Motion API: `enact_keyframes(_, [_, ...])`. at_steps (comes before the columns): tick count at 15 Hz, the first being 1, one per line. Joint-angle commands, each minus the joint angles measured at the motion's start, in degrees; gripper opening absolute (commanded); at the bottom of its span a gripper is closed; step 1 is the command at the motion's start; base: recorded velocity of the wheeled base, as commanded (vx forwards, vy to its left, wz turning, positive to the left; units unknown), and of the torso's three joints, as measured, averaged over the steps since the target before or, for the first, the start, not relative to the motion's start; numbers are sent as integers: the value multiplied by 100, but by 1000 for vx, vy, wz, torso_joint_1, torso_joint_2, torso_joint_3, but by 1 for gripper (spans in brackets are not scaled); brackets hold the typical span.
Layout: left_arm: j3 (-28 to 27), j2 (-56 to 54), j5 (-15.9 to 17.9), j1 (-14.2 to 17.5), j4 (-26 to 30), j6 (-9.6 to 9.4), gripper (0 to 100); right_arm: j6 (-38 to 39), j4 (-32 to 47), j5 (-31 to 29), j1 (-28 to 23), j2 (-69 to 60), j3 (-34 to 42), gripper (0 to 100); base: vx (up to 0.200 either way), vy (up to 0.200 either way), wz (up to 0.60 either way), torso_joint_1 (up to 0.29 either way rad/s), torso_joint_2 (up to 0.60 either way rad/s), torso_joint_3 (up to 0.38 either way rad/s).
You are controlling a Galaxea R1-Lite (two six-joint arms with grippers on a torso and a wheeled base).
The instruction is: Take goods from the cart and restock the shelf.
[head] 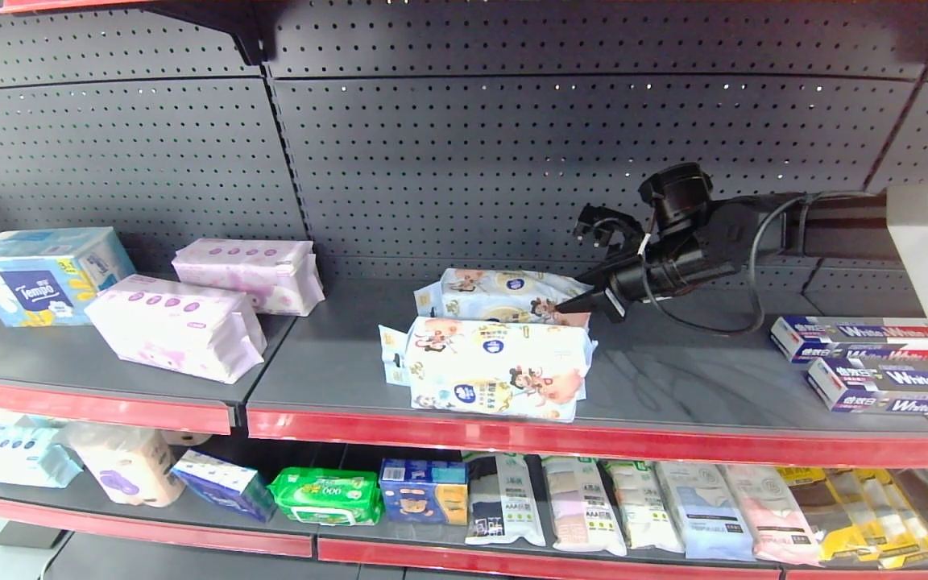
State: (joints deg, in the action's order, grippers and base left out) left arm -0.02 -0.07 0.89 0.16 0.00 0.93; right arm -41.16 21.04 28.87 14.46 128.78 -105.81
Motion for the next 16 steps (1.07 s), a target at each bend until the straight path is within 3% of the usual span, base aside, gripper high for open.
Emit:
enact_keyframes(1, [2, 7, -1, 2, 0, 4, 100, 2, -4, 14, 13, 24, -18, 0, 0, 0, 0, 0, 0, 0])
enact_keyframes(16, [2, 7, -1, 2, 0, 4, 100, -209, -4, 31, -13, 156, -115, 0, 0, 0, 0, 0, 0, 0])
